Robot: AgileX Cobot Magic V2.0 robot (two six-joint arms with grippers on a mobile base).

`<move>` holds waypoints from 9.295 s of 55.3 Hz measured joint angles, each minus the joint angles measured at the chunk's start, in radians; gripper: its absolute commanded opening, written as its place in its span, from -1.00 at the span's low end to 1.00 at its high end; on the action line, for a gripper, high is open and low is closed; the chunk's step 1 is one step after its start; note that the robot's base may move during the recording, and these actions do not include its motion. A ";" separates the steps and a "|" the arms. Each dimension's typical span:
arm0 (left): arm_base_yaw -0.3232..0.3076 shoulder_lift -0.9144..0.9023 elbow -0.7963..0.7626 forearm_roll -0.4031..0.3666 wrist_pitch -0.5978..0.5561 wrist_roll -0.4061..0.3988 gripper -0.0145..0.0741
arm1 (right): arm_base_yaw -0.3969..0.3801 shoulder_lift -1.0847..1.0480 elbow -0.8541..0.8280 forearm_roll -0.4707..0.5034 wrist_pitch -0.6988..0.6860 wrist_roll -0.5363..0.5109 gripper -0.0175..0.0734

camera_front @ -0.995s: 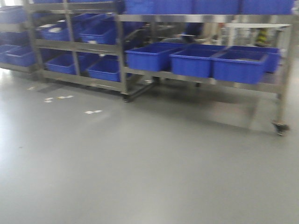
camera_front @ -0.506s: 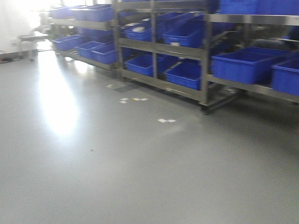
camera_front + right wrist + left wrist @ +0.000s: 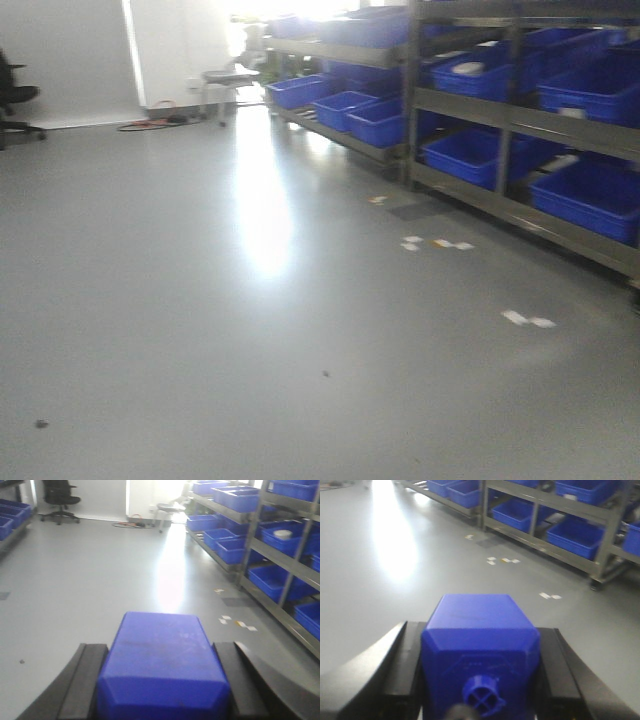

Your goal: Pick and sort blue part to right shelf

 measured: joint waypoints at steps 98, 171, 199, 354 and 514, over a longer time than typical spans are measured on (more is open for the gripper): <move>0.000 0.000 0.000 0.000 0.000 0.000 -0.11 | 0.000 0.000 0.000 0.000 0.000 0.000 -0.21; 0.000 0.007 0.000 0.000 -0.002 0.000 -0.11 | 0.000 0.000 0.000 0.000 0.000 0.000 -0.21; 0.000 0.007 0.000 0.000 -0.002 0.000 -0.11 | 0.000 0.000 0.000 0.000 0.000 0.000 -0.21; -0.103 1.426 -0.907 -0.029 0.188 0.232 0.48 | 0.000 0.000 0.000 0.000 -0.002 0.000 -0.21; -0.274 0.230 -0.252 -0.123 0.161 0.235 -0.39 | -0.516 1.445 -0.725 0.342 0.448 -0.288 0.60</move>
